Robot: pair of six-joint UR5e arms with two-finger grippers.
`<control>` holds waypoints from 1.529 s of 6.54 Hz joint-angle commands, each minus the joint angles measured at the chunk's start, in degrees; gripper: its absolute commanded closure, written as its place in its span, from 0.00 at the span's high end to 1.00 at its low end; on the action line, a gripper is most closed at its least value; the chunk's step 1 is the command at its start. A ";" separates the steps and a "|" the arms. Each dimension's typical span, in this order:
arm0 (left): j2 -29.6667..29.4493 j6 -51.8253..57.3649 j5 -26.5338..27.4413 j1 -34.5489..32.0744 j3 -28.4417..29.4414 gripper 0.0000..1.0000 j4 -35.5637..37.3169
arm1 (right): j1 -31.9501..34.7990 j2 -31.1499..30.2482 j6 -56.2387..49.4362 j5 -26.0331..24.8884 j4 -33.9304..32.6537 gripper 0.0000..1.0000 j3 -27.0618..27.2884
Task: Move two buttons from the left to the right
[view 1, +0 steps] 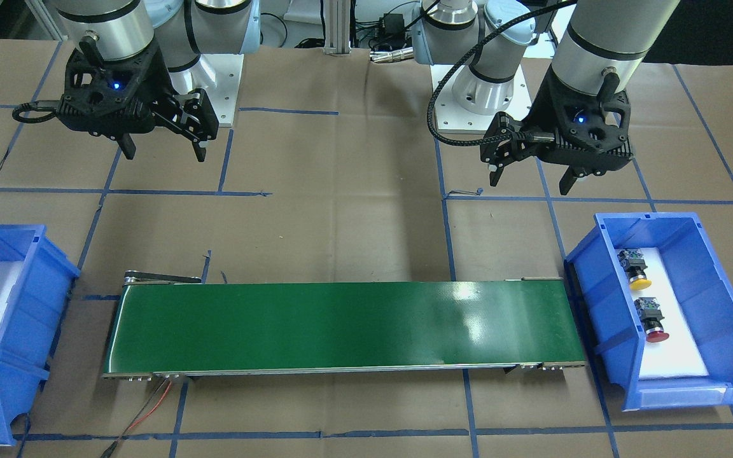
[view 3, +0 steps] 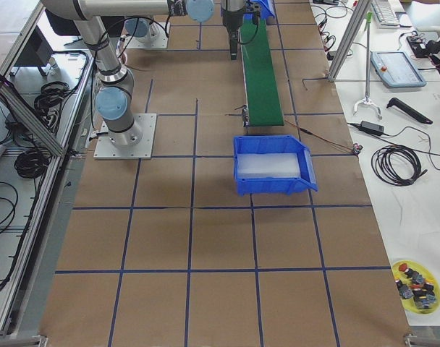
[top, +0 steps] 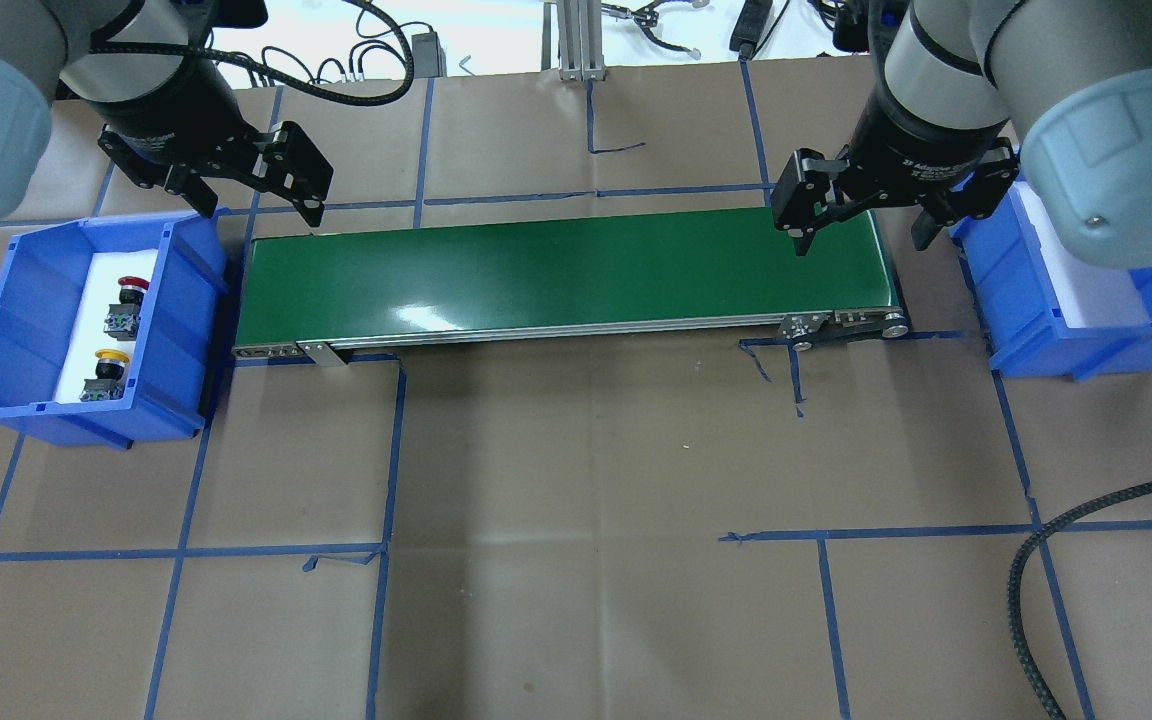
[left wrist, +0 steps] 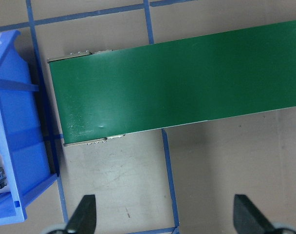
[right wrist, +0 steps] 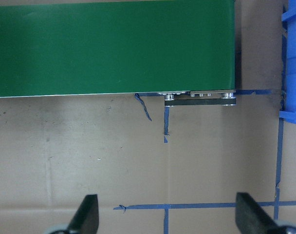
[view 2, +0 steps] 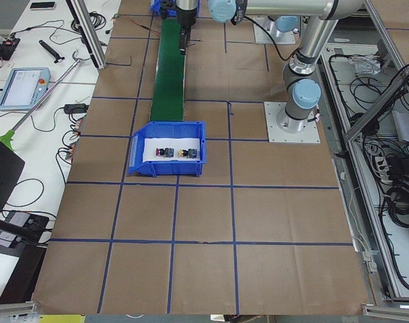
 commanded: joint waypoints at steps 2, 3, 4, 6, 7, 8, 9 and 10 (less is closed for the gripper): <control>0.00 0.00 0.00 0.00 0.00 1.00 0.00 | -0.19 0.01 -0.13 0.00 0.08 1.00 -0.09; 0.00 0.00 0.00 0.00 0.00 1.00 0.00 | -0.37 0.01 -0.47 0.08 0.08 1.00 -0.09; 0.00 0.00 0.00 0.00 0.00 1.00 0.00 | -0.37 0.01 -0.48 0.00 0.08 1.00 -0.09; 0.00 0.00 0.00 0.09 0.00 1.00 0.00 | -0.37 0.01 -0.48 0.00 0.08 1.00 0.00; 0.17 0.00 0.09 0.00 -0.17 1.00 -0.09 | -0.45 0.10 -0.48 0.00 0.08 1.00 0.00; -0.87 0.09 -0.17 0.17 -0.09 1.00 0.70 | -0.37 0.27 -0.39 0.00 0.08 1.00 0.09; -1.66 0.09 -0.26 0.18 -0.09 1.00 0.97 | -0.37 0.45 -0.39 0.00 -0.10 1.00 0.09; -1.58 0.00 -0.18 0.18 -0.17 1.00 0.97 | -0.37 0.45 -0.30 0.00 -0.18 1.00 0.09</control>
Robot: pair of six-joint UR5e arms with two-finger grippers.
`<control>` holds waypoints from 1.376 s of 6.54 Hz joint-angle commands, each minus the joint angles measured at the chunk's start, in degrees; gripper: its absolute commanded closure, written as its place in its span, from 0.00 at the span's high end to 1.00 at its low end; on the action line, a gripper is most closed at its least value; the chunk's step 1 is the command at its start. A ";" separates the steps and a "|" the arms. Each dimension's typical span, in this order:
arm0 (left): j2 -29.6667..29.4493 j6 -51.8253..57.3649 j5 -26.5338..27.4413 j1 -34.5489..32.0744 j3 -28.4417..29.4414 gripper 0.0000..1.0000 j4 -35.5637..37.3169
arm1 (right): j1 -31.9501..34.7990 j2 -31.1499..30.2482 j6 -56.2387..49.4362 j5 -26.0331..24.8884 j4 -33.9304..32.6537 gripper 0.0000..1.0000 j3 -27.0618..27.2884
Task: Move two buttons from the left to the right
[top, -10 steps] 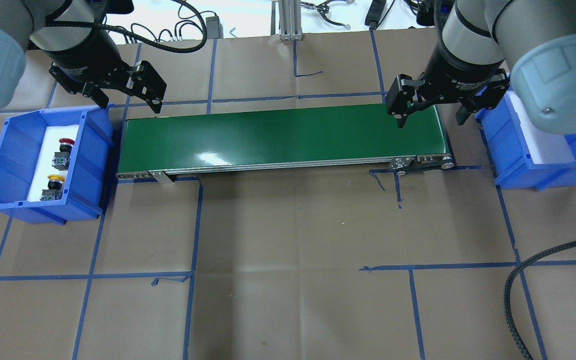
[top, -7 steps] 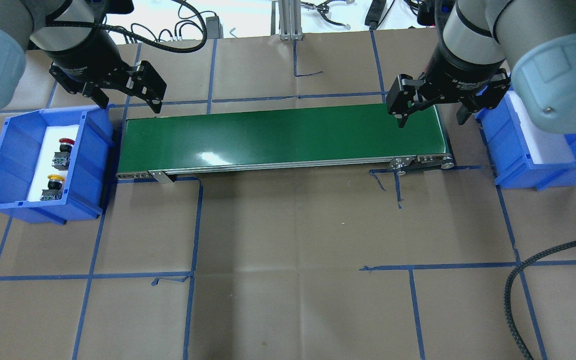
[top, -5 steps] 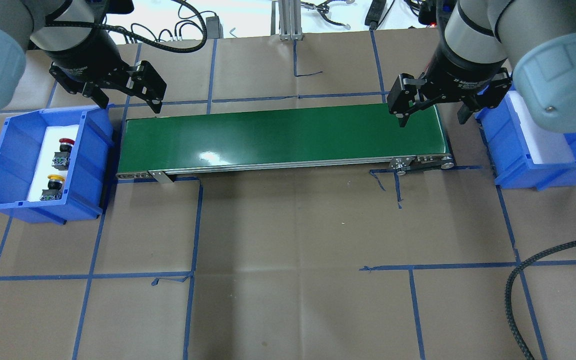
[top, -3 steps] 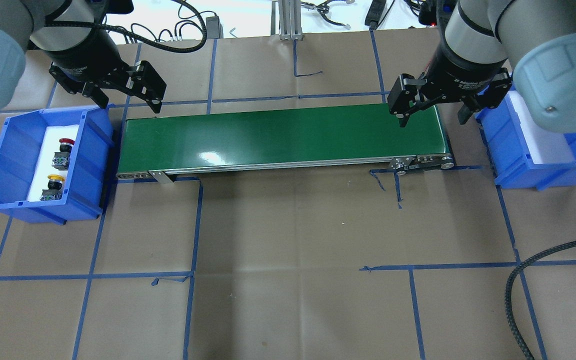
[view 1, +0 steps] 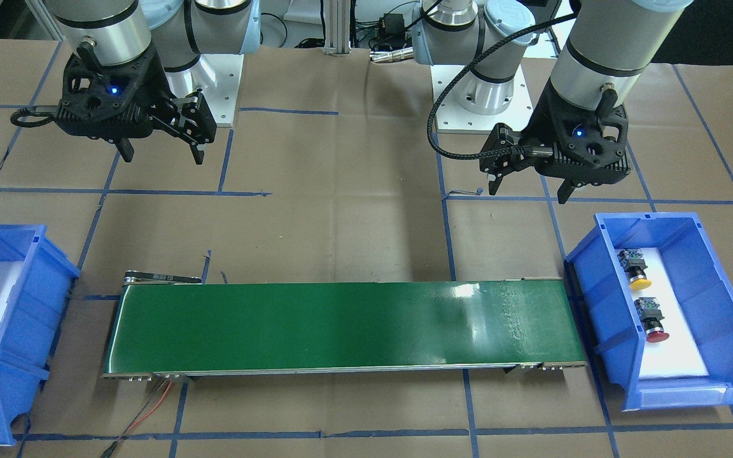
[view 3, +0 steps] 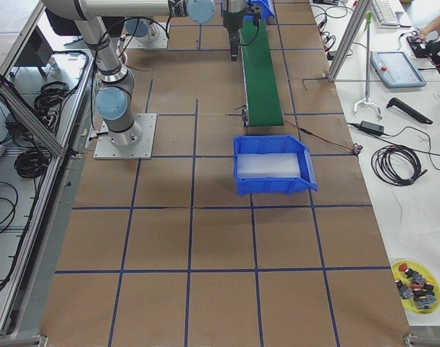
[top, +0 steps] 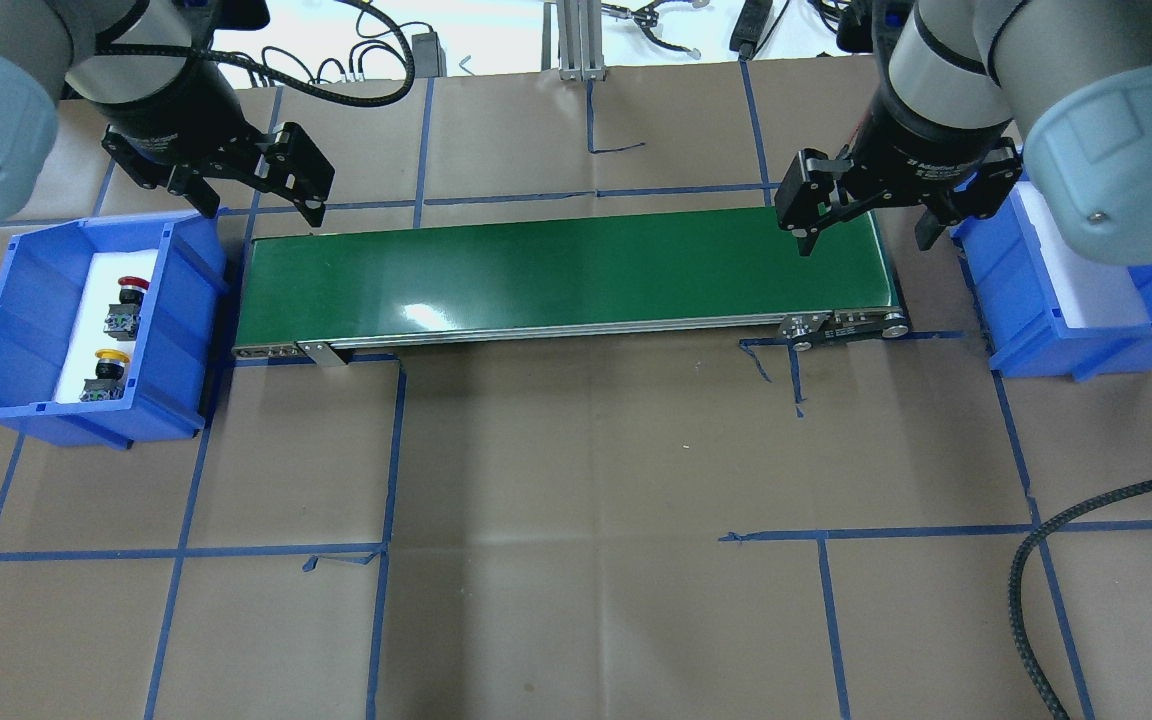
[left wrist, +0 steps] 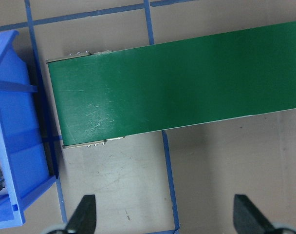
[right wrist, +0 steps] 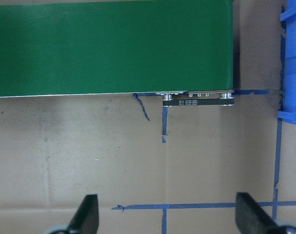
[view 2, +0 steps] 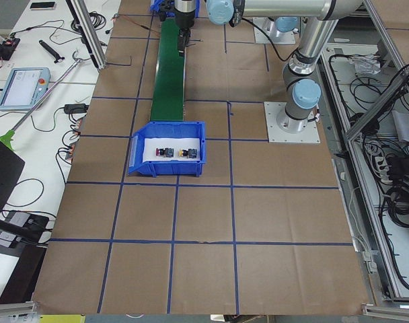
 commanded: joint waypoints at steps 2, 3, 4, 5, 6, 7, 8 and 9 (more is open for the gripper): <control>-0.75 3.25 -0.24 5.51 0.20 1.00 0.13 | 0.01 0.06 0.51 0.09 -0.29 1.00 -0.25; -1.10 5.80 -0.77 13.30 0.12 1.00 0.13 | 0.01 0.06 0.68 0.09 -0.55 1.00 -0.25; -2.23 12.36 -0.86 22.25 0.03 1.00 0.13 | -0.08 0.06 0.16 0.00 -0.29 1.00 -0.17; -4.60 18.95 -0.95 30.61 0.03 1.00 0.30 | -0.08 0.06 0.07 0.00 -0.20 1.00 -0.08; -6.53 23.54 -0.78 35.74 -0.14 1.00 1.00 | -0.08 0.06 0.24 0.09 -0.29 1.00 -0.08; -7.51 23.67 -0.77 36.14 -1.19 1.00 2.66 | 0.00 0.06 0.07 -0.09 -0.37 1.00 -0.08; -8.13 23.76 -0.77 36.14 -4.68 1.00 8.86 | -0.08 0.06 -0.02 -0.09 -0.55 1.00 -0.08; -8.66 23.76 -0.77 36.06 -9.94 1.00 16.31 | 0.00 0.06 0.07 -0.09 -0.55 1.00 -0.08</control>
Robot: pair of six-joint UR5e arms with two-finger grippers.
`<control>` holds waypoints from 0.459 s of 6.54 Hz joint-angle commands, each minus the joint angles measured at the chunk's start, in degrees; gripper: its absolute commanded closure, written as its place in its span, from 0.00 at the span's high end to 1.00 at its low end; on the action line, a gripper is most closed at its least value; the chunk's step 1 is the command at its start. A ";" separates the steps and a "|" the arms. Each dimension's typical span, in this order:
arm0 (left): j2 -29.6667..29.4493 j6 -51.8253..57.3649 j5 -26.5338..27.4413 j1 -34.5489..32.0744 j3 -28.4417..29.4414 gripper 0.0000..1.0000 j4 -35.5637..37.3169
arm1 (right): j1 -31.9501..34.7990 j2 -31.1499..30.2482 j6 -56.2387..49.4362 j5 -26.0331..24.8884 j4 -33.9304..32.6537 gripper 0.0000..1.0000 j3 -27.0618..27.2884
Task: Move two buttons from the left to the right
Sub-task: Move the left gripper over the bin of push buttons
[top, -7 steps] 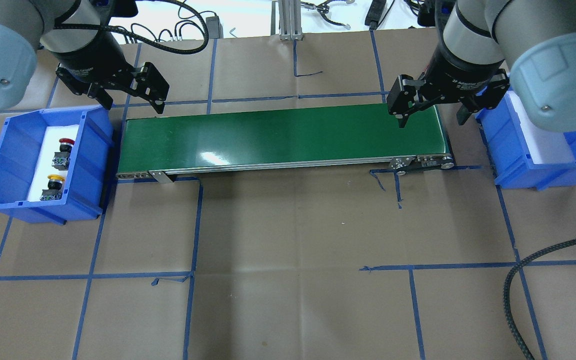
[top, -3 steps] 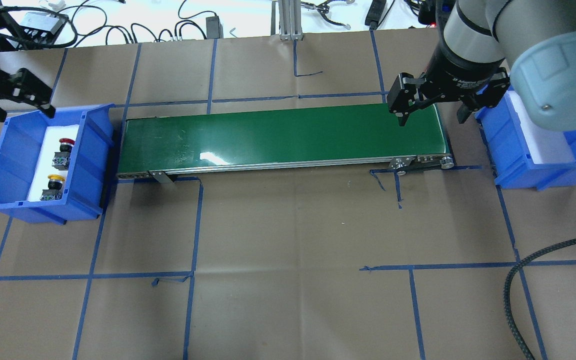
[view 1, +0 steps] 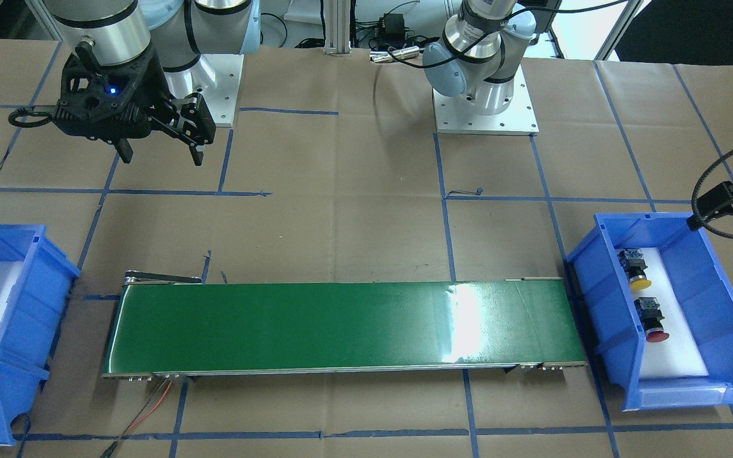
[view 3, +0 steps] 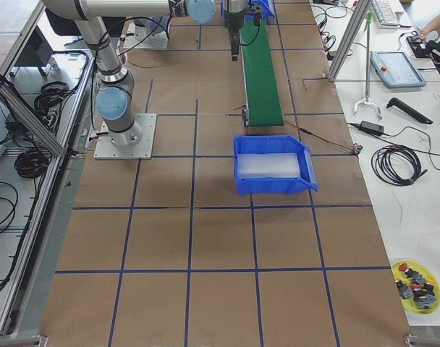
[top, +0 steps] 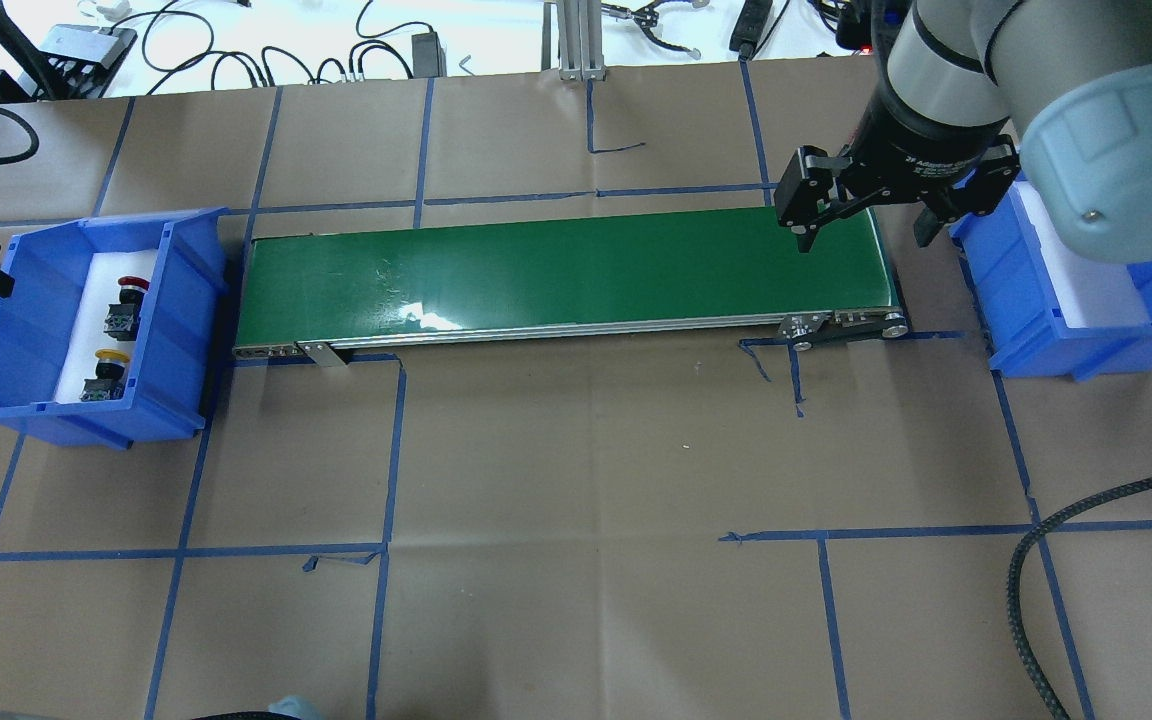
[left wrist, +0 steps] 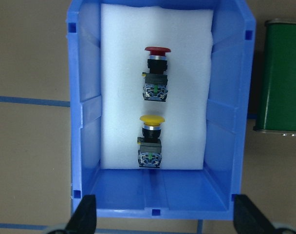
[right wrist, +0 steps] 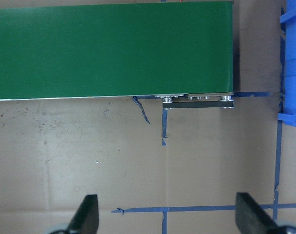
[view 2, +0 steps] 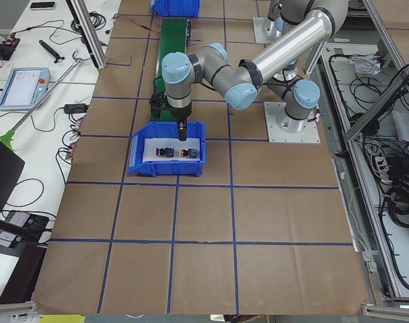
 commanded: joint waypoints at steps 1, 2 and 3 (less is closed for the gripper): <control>-0.70 0.28 -0.08 0.07 -8.48 1.00 13.41 | 0.05 0.09 0.02 -0.10 -0.06 1.00 0.00; -1.05 0.19 -0.17 -0.63 -10.34 1.00 14.87 | 0.05 0.09 0.02 -0.10 -0.06 1.00 0.00; -1.14 0.63 -0.17 -1.25 -10.97 1.00 15.41 | 0.05 0.17 0.02 -0.10 -0.06 1.00 0.00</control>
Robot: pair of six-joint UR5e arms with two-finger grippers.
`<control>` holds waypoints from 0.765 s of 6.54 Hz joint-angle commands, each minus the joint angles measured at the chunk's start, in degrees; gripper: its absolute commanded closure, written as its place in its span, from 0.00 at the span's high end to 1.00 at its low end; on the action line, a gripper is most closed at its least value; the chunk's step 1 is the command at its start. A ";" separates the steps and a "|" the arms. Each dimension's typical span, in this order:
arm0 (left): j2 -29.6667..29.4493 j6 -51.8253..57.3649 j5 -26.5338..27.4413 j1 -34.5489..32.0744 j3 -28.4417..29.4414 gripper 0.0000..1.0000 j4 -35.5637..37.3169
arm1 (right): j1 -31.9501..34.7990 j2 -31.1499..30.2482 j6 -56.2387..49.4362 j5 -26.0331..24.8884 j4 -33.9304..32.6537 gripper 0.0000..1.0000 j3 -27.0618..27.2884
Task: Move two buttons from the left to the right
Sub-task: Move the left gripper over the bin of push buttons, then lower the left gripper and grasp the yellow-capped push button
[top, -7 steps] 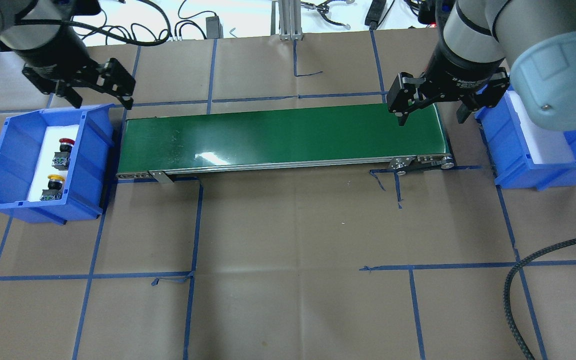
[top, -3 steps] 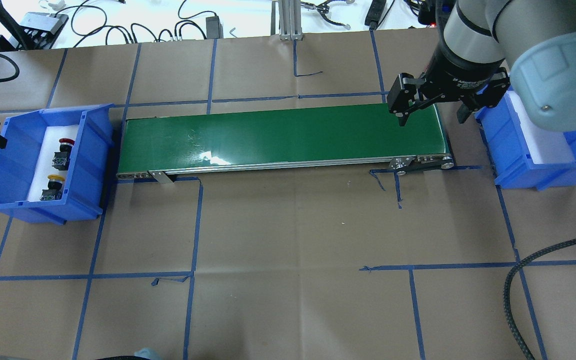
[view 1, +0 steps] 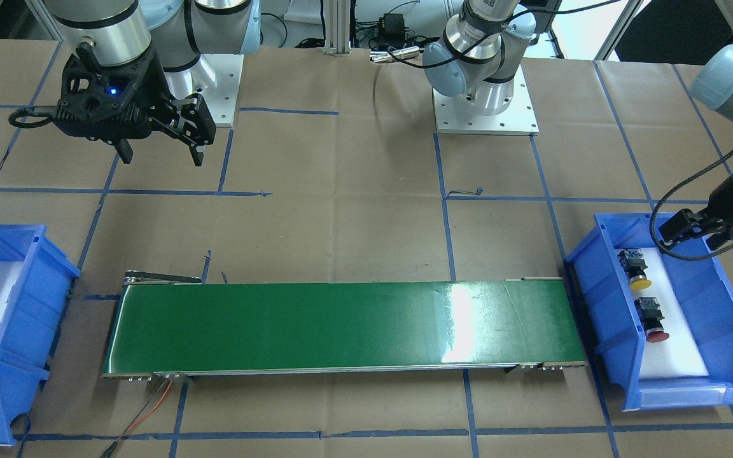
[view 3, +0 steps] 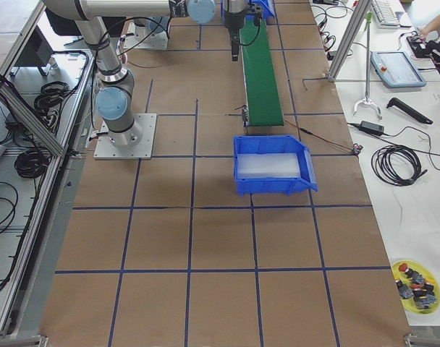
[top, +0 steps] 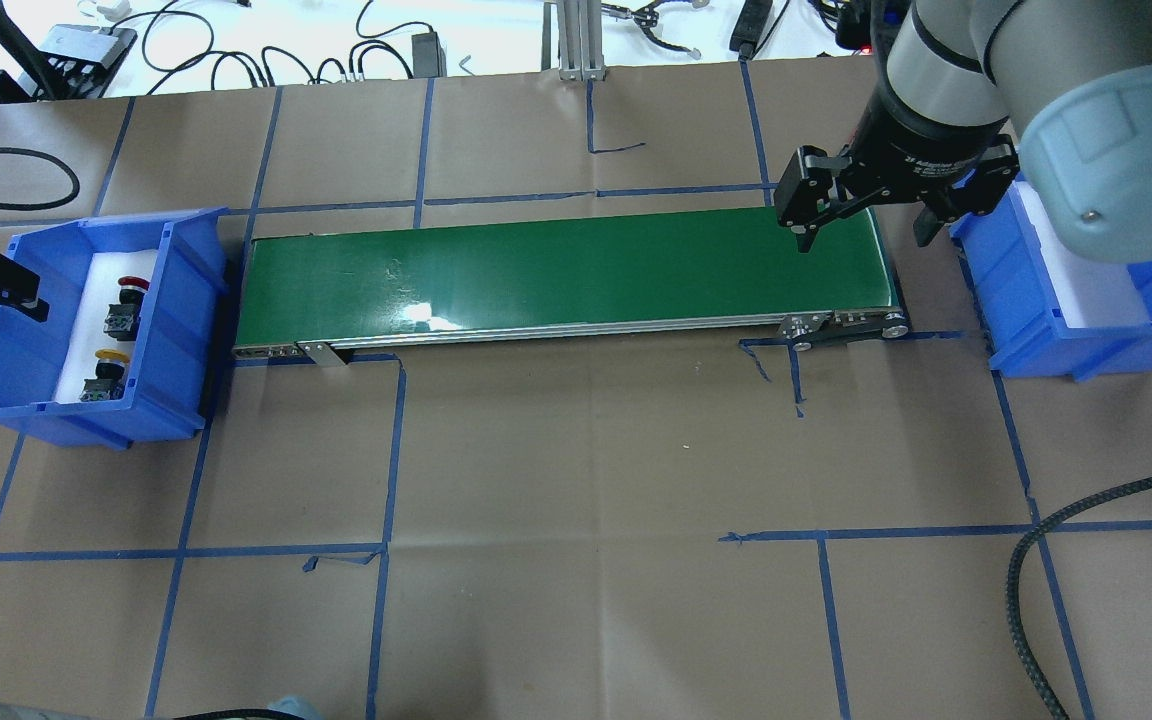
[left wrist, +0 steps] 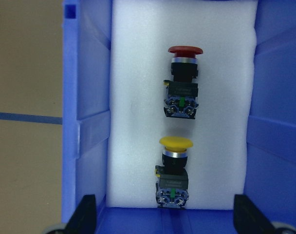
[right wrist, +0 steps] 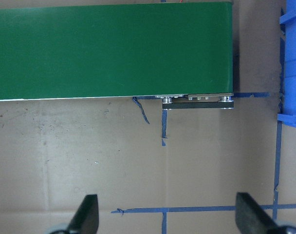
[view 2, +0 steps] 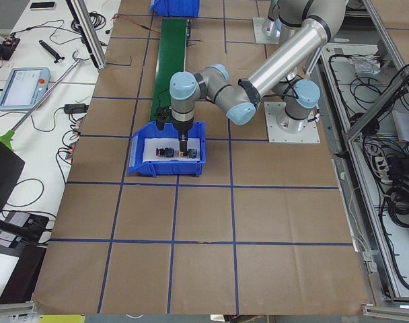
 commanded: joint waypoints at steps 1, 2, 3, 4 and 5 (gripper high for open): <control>-0.45 1.18 -0.12 -0.74 -1.66 1.00 1.62 | 0.00 0.50 0.00 -0.10 0.00 1.00 0.00; -1.07 3.45 -0.12 -0.66 -1.75 1.00 1.62 | 0.00 0.68 0.09 -0.10 0.00 1.00 0.00; -3.16 5.47 -0.12 -0.13 -1.75 1.00 3.80 | 0.00 0.68 0.09 -0.10 0.00 1.00 0.00; -5.88 6.62 -0.12 -0.04 -1.83 1.00 6.95 | 0.00 0.68 0.09 -0.10 0.00 1.00 0.00; -7.47 6.63 -1.08 -0.22 -1.92 1.00 7.33 | 0.00 0.68 0.09 -0.10 0.08 1.00 0.00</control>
